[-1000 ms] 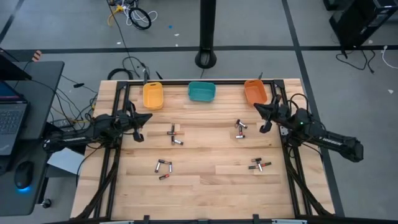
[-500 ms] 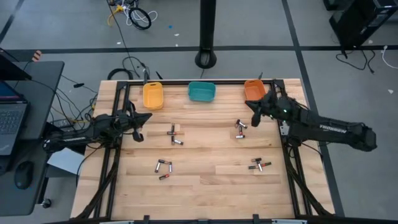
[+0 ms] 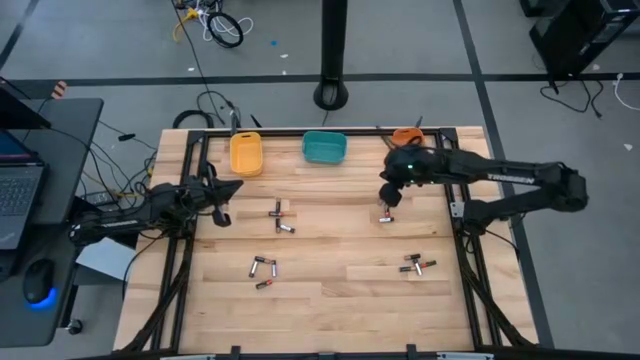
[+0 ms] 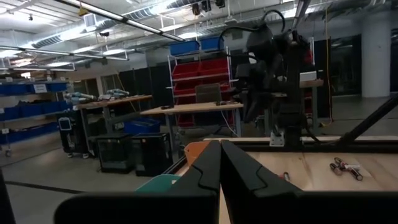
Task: Sort batteries
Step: Put the brown battery into the orange bin
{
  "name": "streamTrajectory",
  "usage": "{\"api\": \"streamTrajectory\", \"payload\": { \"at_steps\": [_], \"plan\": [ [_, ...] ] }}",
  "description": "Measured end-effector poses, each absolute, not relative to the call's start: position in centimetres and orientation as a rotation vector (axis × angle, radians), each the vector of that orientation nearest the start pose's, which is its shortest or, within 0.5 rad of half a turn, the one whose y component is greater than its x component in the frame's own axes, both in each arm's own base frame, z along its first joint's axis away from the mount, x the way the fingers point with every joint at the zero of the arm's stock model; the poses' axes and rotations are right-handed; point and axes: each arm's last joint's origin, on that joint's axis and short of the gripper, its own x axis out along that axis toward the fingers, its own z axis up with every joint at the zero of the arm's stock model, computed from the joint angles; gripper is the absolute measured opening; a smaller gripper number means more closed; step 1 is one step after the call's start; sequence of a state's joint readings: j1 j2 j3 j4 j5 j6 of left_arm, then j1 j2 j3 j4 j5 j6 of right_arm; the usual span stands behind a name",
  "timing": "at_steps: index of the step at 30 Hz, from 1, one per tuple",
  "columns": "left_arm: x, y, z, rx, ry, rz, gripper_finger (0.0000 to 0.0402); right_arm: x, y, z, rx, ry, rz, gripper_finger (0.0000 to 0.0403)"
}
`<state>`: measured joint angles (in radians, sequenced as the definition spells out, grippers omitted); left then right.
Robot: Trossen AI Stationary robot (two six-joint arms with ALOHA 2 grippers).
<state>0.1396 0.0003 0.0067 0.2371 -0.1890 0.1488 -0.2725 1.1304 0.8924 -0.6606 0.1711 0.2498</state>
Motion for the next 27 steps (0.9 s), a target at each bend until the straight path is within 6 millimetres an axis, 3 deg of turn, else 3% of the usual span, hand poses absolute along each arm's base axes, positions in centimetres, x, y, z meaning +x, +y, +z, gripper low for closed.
{"api": "streamTrajectory", "payload": {
  "at_steps": [5, 10, 20, 27],
  "plan": [
    [9.3, 1.9, 18.5, 0.132, -0.182, 0.342, 0.0015, 22.5, -5.6, 26.4, 0.293, 1.024, -0.513, 0.0039],
    [9.4, 1.9, 18.2, 0.09, -0.161, 0.337, 0.0015, 23.3, -4.4, 25.1, 0.442, 1.17, -0.552, 0.0051],
    [9.4, 1.9, 17.9, 0.073, -0.13, 0.334, 0.0015, 25.1, -3.0, 22.1, 0.538, 1.297, -0.598, 0.014],
    [9.4, 1.9, 17.9, 0.069, -0.131, 0.335, 0.0015, 26.0, -2.8, 20.4, 0.477, 1.376, -0.567, 0.0191]
  ]
}}
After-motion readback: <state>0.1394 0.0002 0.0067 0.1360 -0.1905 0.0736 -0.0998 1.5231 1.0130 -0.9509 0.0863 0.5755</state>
